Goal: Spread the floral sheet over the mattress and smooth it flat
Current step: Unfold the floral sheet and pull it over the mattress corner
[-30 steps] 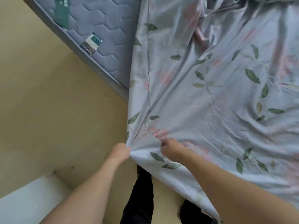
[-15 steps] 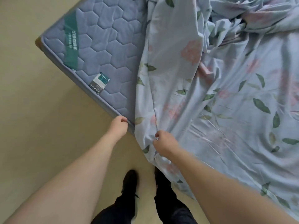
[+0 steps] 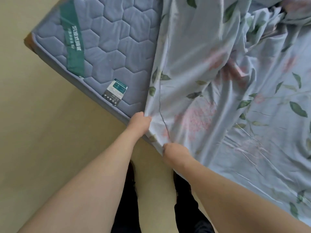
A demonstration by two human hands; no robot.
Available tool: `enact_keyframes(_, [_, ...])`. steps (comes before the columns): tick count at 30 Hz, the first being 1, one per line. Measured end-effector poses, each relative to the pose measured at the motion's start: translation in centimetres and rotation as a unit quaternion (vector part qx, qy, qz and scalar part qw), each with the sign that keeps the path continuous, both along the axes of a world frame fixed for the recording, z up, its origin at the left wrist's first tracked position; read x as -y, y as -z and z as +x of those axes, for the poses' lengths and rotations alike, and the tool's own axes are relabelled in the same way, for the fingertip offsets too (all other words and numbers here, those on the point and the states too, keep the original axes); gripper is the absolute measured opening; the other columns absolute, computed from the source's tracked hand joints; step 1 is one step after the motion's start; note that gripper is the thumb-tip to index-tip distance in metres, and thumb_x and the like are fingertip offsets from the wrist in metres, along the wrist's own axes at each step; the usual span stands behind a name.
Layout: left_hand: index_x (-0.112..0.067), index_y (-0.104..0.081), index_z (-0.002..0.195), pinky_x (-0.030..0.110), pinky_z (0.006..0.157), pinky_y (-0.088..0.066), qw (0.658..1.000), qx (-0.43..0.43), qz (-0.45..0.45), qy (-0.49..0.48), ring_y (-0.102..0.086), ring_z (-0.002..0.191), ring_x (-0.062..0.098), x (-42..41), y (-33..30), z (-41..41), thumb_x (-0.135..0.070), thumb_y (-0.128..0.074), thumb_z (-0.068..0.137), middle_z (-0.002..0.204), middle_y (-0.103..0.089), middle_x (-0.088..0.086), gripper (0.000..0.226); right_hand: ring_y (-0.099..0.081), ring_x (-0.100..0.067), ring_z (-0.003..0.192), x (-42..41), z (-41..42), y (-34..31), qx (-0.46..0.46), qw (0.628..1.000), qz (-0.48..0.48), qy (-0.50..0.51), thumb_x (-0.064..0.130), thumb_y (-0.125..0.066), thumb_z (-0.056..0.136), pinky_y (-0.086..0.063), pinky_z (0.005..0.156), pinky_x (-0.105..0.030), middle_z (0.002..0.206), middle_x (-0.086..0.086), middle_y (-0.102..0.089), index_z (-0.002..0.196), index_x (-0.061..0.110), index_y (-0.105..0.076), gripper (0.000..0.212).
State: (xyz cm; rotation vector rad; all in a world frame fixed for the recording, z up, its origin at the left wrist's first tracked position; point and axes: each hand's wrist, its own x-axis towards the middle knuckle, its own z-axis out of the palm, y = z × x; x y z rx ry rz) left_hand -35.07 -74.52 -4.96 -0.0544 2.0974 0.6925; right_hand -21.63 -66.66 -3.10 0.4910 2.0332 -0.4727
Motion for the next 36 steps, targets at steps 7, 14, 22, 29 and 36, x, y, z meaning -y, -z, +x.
enact_keyframes(7, [0.001, -0.061, 0.106, 0.029, 0.061, -0.045, 0.988, 0.094, -0.108, -0.055, -0.059, 0.078, 0.032, 17.9, -3.5, -0.2, -0.009, -0.045, 0.09, 0.099, -0.063, 0.019, 0.025, -0.055, -0.03, 0.117, 10.3, -4.3, -4.4, 0.108, 0.978, -0.086, -0.155, 0.016, -0.04, 0.095, -0.043, 0.096, -0.037, 0.126, -0.01, -0.058, 0.123, 0.006, -0.056, 0.033])
enact_keyframes(14, [-0.01, -0.058, 0.092, 0.029, 0.066, -0.038, 0.978, 0.126, -0.078, 0.148, -0.053, 0.081, 0.024, 18.5, -6.2, -2.1, -0.02, -0.045, 0.091, 0.095, -0.06, 0.01, 0.016, -0.049, -0.024, 0.089, 10.6, -11.4, -6.5, 0.028, 0.995, -0.076, 0.05, 0.015, -0.038, 0.096, -0.041, 0.08, -0.03, 0.113, -0.015, -0.061, 0.111, 0.003, -0.059, 0.029])
enact_keyframes(22, [-0.01, -0.062, 0.089, 0.032, 0.074, -0.048, 0.993, 0.001, -0.083, 0.087, -0.063, 0.091, 0.03, 14.8, -7.0, -14.6, -0.013, -0.04, 0.09, 0.099, -0.068, 0.011, 0.023, -0.048, -0.024, 0.085, 5.1, -19.1, -6.6, -0.039, 0.98, -0.056, 0.187, 0.024, -0.038, 0.097, -0.035, 0.071, -0.027, 0.085, -0.007, -0.052, 0.083, 0.01, -0.048, 0.022])
enact_keyframes(29, [-0.011, -0.066, 0.088, 0.037, 0.082, -0.051, 0.997, -0.03, 0.002, 0.072, -0.062, 0.082, 0.031, 5.4, -3.2, -23.0, -0.016, -0.047, 0.09, 0.098, -0.069, 0.015, 0.019, -0.054, -0.034, 0.114, 6.1, -20.8, -1.8, -0.053, 0.961, -0.023, 0.27, 0.046, -0.046, 0.093, -0.042, 0.082, -0.037, 0.123, -0.016, -0.056, 0.121, 0.006, -0.043, 0.049])
enact_keyframes(36, [-0.012, -0.044, 0.062, 0.032, 0.061, -0.043, 0.989, -0.012, 0.037, 0.145, -0.051, 0.074, 0.032, -0.8, -0.3, -23.0, -0.02, -0.053, 0.085, 0.067, -0.05, 0.007, 0.026, -0.058, -0.034, 0.105, 5.2, -22.6, -0.1, -0.126, 0.896, 0.084, 0.417, 0.031, -0.053, 0.089, -0.046, 0.082, -0.038, 0.115, -0.014, -0.057, 0.121, 0.011, -0.036, 0.041])
